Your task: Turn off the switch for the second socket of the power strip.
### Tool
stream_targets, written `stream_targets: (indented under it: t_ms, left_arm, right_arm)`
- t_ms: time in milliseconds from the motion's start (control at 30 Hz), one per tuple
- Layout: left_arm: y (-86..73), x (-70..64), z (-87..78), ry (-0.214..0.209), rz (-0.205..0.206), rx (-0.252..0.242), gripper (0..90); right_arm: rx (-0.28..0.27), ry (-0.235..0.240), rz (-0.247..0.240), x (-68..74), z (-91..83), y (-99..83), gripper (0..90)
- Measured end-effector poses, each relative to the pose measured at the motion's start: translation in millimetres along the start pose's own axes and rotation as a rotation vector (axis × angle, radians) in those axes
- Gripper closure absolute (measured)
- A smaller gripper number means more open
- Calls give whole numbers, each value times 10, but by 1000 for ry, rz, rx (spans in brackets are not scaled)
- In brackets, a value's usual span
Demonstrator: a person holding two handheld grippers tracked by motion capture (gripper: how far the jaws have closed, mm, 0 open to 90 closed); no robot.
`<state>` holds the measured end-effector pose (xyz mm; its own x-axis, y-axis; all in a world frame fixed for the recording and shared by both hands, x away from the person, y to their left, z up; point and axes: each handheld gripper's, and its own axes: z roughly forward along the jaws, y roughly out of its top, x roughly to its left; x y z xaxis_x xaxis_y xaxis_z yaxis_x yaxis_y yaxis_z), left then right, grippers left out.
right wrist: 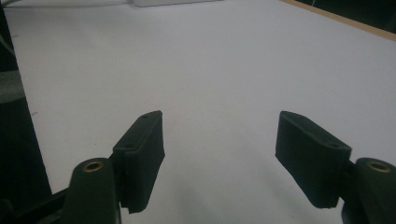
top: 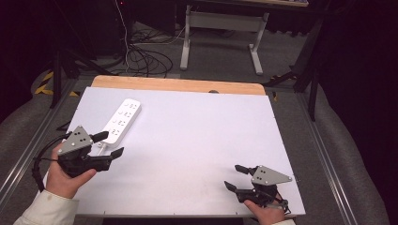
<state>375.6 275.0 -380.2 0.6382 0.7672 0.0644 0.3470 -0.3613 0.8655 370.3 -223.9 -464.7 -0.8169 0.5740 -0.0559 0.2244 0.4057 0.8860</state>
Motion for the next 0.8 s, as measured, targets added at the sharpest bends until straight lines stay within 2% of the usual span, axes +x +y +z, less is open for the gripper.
stream_targets:
  t_ms: [33,67,100,133,167,200,233,300,433,567,800]
  left_arm:
    - [5,4,-1,0,5,0,301]
    - [10,8,-3,-2,9,3,343]
    - [17,14,-2,-4,10,13,449]
    - [25,21,-1,-4,13,21,449]
    - [32,28,2,-2,12,21,496]
    - [40,37,4,-2,9,25,593]
    - [51,52,6,-11,13,28,593]
    - [77,80,6,15,10,37,687]
    - [121,162,26,20,-15,50,739]
    - [173,232,77,33,-19,86,882]
    - [226,371,170,48,-48,122,896]
  right_arm:
    - [0,0,0,0,0,0,332]
    - [2,-1,-1,-1,0,0,332]
    - [5,-3,-2,-2,-1,0,332]
    - [5,-3,-2,-2,-1,0,332]
    - [1,-1,0,-2,0,-1,332]
    - [3,-1,0,-2,1,0,332]
    - [3,-1,0,-2,1,0,332]
    - [4,0,1,2,3,2,332]
    - [3,2,2,3,6,1,332]
    - [4,2,1,0,7,0,332]
    - [6,5,3,-3,10,-1,332]
